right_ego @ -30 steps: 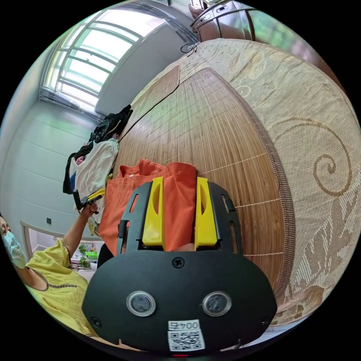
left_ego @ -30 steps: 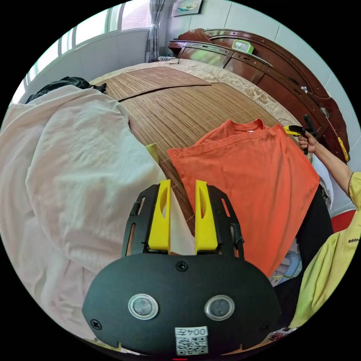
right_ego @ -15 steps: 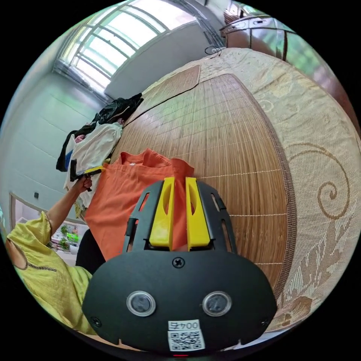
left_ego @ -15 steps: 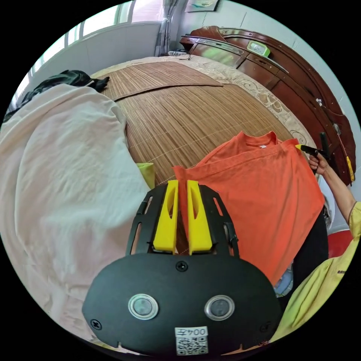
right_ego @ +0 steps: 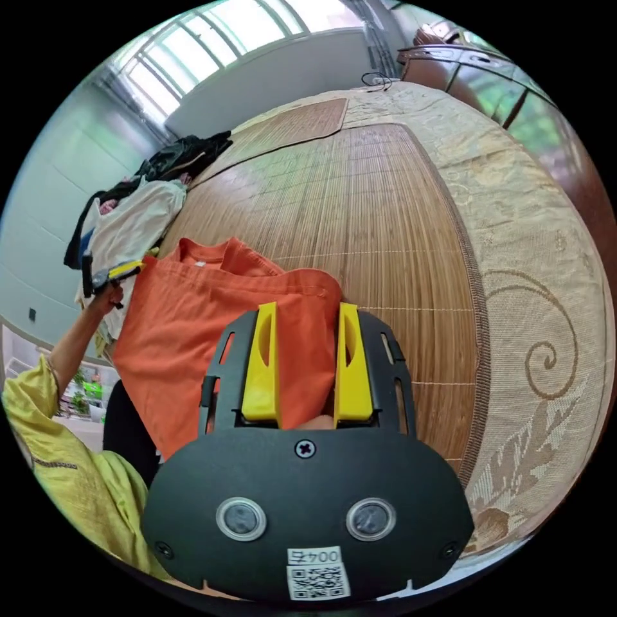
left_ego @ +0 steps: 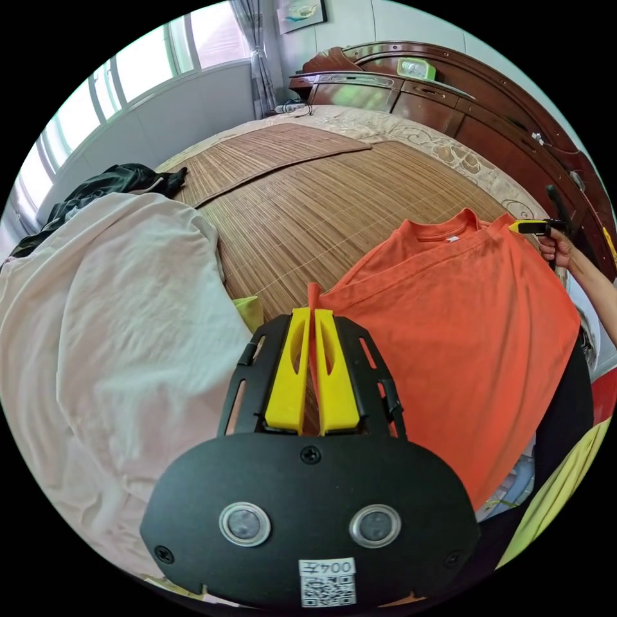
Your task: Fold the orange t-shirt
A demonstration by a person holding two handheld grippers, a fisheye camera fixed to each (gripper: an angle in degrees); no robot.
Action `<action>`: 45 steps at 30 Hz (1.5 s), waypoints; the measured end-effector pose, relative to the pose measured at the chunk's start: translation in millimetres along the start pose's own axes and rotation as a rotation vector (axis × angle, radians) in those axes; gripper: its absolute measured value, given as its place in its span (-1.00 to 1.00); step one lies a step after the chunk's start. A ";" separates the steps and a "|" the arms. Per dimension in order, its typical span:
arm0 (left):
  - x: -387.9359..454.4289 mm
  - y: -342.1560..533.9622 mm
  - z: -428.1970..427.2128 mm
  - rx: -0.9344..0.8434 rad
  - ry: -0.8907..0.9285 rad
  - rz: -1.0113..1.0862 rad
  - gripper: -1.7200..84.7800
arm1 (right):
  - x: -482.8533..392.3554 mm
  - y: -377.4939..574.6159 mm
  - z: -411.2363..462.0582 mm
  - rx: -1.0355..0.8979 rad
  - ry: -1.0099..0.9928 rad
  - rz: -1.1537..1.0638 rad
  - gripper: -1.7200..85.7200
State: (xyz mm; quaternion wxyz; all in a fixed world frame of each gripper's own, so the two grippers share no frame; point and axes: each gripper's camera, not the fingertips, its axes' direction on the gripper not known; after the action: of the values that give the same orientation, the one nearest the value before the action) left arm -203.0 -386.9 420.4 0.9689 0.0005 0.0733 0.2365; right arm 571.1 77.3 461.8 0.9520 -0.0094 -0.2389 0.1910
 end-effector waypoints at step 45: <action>2.5 5.8 20.9 -0.028 0.022 -0.067 -0.93 | 20.7 39.1 -31.3 0.160 0.194 0.132 -0.90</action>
State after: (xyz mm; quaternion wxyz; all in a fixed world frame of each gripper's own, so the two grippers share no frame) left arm -200.5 -379.9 441.0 0.9753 -0.0180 0.0806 0.2049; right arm 588.3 123.4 439.2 0.9537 0.0327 -0.1286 0.2700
